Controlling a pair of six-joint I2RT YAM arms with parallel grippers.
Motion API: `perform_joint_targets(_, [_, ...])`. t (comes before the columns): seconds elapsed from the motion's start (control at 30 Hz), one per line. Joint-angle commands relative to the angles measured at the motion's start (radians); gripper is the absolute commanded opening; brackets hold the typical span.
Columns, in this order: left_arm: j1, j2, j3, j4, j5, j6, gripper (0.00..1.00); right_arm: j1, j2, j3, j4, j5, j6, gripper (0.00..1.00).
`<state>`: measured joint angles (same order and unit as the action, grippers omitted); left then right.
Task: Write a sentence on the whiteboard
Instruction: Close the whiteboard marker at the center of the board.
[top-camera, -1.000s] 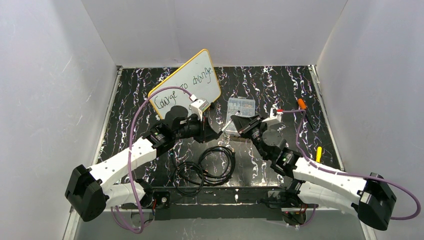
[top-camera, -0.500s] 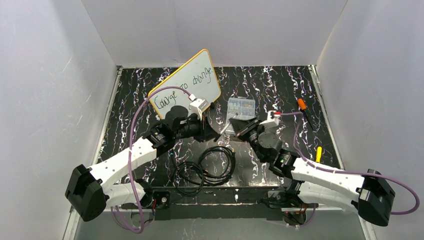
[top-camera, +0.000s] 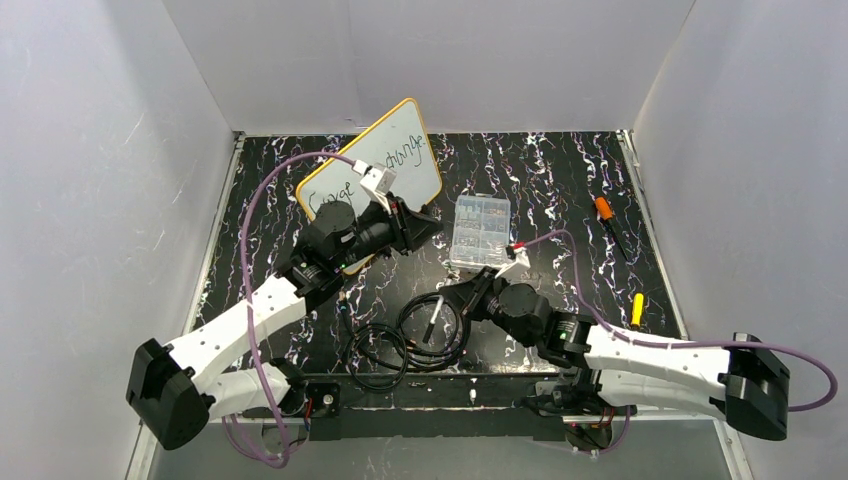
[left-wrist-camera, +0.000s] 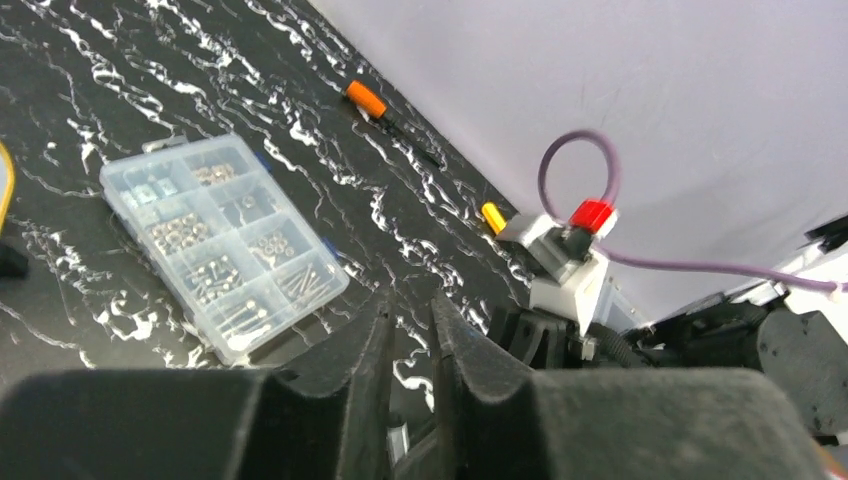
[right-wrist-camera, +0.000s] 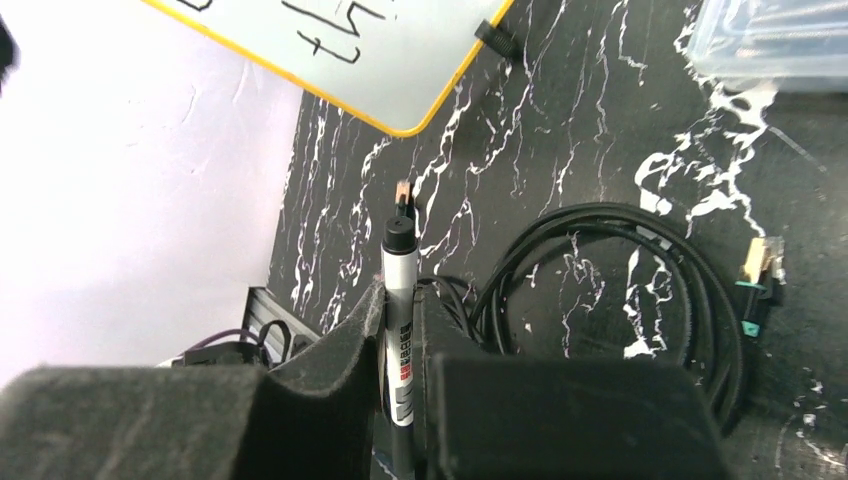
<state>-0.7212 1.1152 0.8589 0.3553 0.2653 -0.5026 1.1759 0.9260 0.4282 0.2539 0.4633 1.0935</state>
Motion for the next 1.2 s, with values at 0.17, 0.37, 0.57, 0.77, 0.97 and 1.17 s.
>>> perform_joint_targets(0.17, [0.01, -0.18, -0.07, -0.34, 0.067, 0.103, 0.62, 0.004, -0.097, 0.065, -0.076, 0.161, -0.134, 0.01])
perform_joint_targets(0.37, [-0.028, -0.181, -0.135, -0.46, 0.238, 0.159, 0.72, 0.004, -0.104, 0.119, -0.081, 0.193, -0.207, 0.01])
perform_joint_targets(0.57, [-0.143, -0.107, -0.119, -0.522, 0.186, 0.192, 0.73, 0.004, -0.101, 0.13, -0.022, 0.184, -0.225, 0.01])
perform_joint_targets(0.77, [-0.169, -0.055, -0.126, -0.514, 0.176, 0.174, 0.73, 0.003, -0.095, 0.14, -0.001, 0.172, -0.237, 0.01])
perform_joint_targets(0.97, [-0.204, -0.016, -0.129, -0.496, 0.117, 0.166, 0.63, 0.004, -0.092, 0.137, 0.022, 0.162, -0.235, 0.01])
perform_joint_targets(1.17, [-0.208, -0.016, -0.16, -0.396, 0.103, 0.12, 0.37, 0.003, -0.092, 0.133, 0.029, 0.149, -0.225, 0.01])
